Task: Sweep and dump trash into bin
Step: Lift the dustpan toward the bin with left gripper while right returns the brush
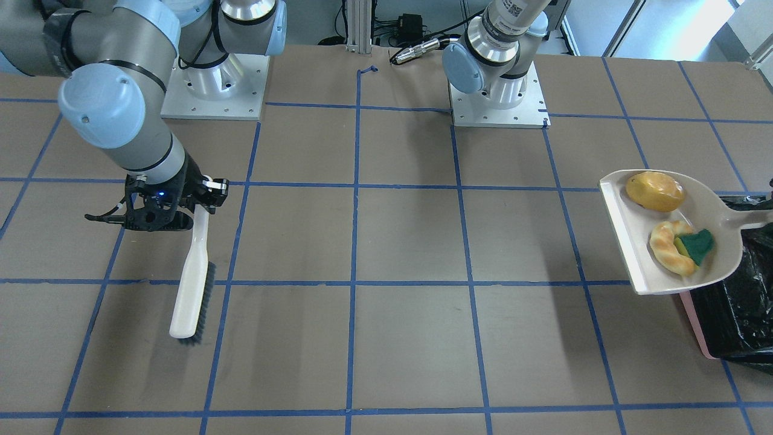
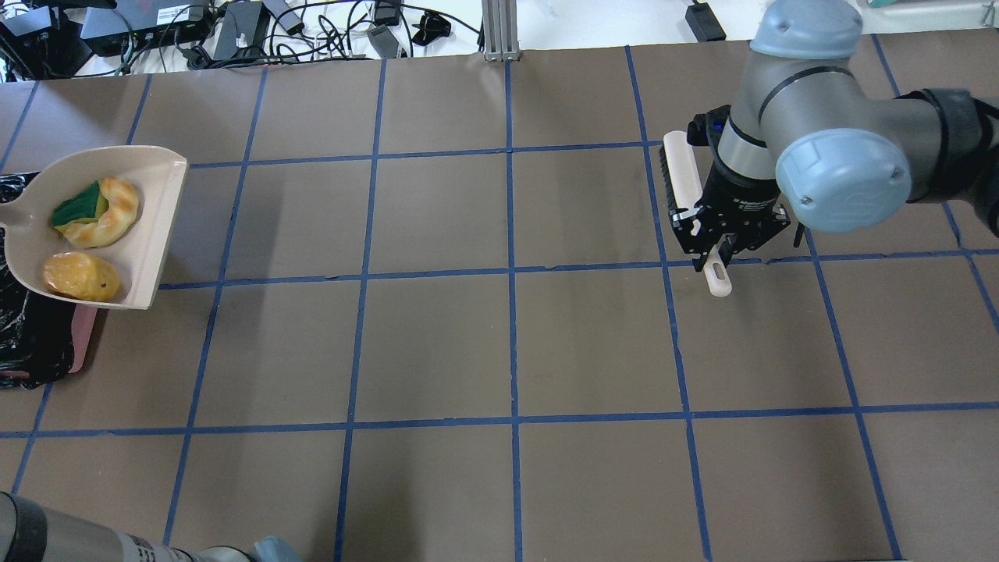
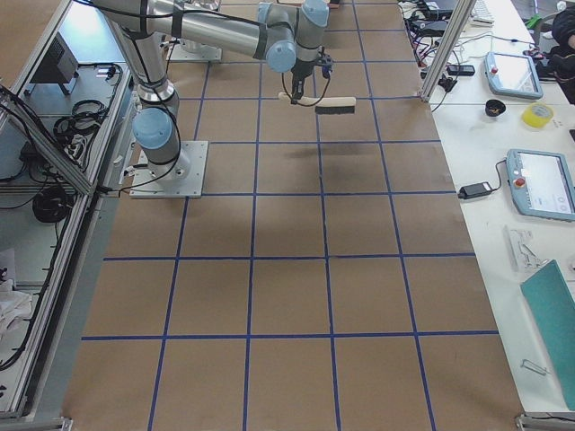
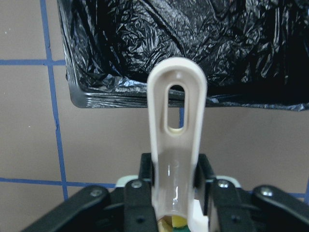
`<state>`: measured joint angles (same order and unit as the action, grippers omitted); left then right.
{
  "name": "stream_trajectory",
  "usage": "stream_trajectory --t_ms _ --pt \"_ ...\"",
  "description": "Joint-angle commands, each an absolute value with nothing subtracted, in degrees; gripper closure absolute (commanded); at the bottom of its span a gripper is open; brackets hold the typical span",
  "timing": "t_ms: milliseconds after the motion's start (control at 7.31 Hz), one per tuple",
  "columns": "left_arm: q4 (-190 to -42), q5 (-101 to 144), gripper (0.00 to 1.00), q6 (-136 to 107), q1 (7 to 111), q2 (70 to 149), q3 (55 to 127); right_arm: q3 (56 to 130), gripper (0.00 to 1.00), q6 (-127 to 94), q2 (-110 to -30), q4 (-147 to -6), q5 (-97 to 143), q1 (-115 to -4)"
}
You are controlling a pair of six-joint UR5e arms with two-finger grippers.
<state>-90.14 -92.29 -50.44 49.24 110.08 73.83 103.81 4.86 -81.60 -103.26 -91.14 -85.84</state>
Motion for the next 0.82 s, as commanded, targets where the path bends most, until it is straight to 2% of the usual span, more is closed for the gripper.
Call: stream_trajectory --t_ms 0,411,684 --pt "-97.3 -92.3 1.00 -50.1 46.0 118.4 58.6 103.6 1.00 7.9 -78.2 -107.2 -93.0 -81.3" --pt "-98.6 -91.6 1.00 -48.0 40.7 129.0 44.5 103.3 1.00 20.1 -76.5 -107.9 -94.7 -73.9" --pt "-98.2 -91.1 1.00 -45.3 37.5 133.7 39.6 101.9 1.00 23.2 -71.3 -112.6 -96.2 -71.5"
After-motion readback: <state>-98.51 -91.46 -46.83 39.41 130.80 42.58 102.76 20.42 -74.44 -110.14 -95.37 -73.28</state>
